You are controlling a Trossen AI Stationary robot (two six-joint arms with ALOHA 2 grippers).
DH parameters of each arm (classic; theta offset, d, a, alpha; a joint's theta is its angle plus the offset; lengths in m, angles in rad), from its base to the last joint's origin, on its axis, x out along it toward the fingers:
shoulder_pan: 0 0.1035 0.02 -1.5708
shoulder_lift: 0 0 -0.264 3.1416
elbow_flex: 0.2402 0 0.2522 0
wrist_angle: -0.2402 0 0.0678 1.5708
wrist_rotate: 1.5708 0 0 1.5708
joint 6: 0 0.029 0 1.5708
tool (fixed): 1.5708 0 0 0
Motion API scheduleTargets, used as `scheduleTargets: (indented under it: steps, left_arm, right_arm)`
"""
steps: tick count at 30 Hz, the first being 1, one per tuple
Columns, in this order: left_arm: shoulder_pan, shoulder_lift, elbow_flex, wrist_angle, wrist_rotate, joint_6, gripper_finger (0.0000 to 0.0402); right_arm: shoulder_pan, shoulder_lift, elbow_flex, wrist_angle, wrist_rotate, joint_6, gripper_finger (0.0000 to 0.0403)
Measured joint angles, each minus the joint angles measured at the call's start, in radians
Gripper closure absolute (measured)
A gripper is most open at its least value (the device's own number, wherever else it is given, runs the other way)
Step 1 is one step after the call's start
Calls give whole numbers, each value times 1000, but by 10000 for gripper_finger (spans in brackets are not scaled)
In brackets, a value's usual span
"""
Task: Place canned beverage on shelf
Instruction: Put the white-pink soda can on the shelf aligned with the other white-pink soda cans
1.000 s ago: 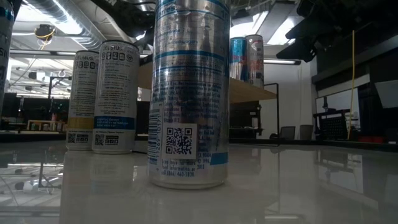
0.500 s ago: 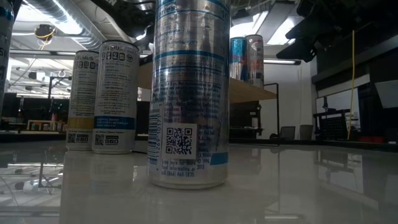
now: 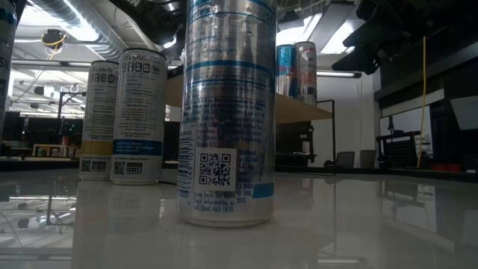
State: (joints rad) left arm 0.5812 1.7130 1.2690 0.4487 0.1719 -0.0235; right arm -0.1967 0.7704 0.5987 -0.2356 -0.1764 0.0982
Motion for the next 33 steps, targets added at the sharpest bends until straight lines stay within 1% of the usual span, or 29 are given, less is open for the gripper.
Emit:
scheduleTargets:
  steps: [12, 20, 25, 28, 33]
  left_arm:
    - [0, -2, 0, 148, 0, 0, 97]
    - [10, -75, 0, 139, 0, 0, 97]
    - [13, -156, 0, 8, 2, 9, 97]
    - [16, -211, 0, -121, -2, 31, 103]
    - [28, -289, 0, -372, -36, 37, 122]
  right_arm:
    - [0, 0, 0, 0, 0, 0, 47]
    - [0, 0, 0, 0, 0, 0, 47]
    - [0, 0, 0, 0, 0, 0, 47]
    - [0, 0, 0, 0, 0, 0, 47]
    - [0, 0, 0, 0, 0, 0, 47]
